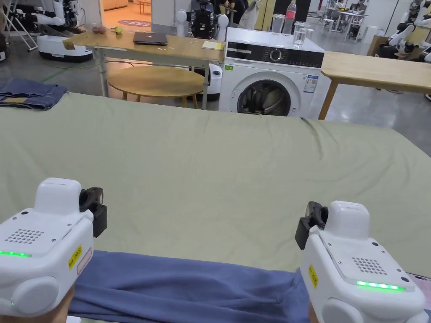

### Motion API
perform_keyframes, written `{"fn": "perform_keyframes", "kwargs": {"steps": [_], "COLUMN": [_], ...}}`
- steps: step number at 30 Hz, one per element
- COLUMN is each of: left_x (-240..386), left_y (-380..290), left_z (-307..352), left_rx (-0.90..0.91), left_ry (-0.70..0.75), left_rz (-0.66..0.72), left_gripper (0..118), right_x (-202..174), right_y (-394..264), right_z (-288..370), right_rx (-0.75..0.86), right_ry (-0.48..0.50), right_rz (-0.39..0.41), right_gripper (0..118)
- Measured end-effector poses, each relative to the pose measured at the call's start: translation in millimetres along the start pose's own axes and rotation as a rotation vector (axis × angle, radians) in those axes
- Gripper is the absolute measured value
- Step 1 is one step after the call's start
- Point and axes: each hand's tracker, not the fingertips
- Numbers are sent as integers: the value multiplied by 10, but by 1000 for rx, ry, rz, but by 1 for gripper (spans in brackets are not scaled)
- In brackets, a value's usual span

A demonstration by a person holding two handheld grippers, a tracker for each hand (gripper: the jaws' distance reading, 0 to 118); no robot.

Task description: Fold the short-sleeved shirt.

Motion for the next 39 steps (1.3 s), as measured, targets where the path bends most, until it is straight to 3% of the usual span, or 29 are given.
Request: {"fn": "perform_keyframes", "kwargs": {"steps": [3, 6, 11, 13, 18, 19, 21, 23, 29, 32, 36, 38, 39], "left_x": [-172, -523, -1176, -1449, -1826, -1878, -2058, -2135, -2004, -1884, -1713, -1638, -1599], "left_y": [51, 20, -248, -425, -714, -757, -912, -1037, -1424, -1559, -1606, -1596, -1599], "left_z": [23, -33, -237, -356, -497, -532, -687, -770, -963, -1044, -1153, -1185, -1198], "left_rx": [-58, -196, -506, -604, -715, -724, -748, -763, -862, -806, -800, -810, -830], "left_ry": [40, -8, -152, -273, -385, -408, -472, -494, -636, -745, -772, -729, -688], "left_rz": [-19, 61, 243, 397, 558, 591, 672, 760, 886, 983, 983, 934, 892], "left_gripper": [0, 0, 0, 0, 0, 11, 49, 59, 59, 59, 58, 39, 16], "right_x": [-69, -89, -116, -127, -156, -155, -150, -133, -100, -83, -75, -71, -70], "right_y": [21, 19, -69, -109, -178, -190, -191, -198, -211, -228, -244, -259, -271], "right_z": [14, -26, -138, -168, -245, -261, -289, -312, -356, -379, -435, -466, -477], "right_rx": [28, 21, -38, -59, -103, -105, -118, -129, -158, -166, -184, -197, -202], "right_ry": [-26, -4, 20, 28, 48, 48, 51, 60, 59, 51, 51, 58, 61], "right_rz": [26, 41, 40, 37, 47, 49, 49, 42, 38, 39, 34, 26, 24], "right_gripper": [0, 0, 0, 0, 0, 0, 0, 0, 0, 0, 0, 0, 0]}}
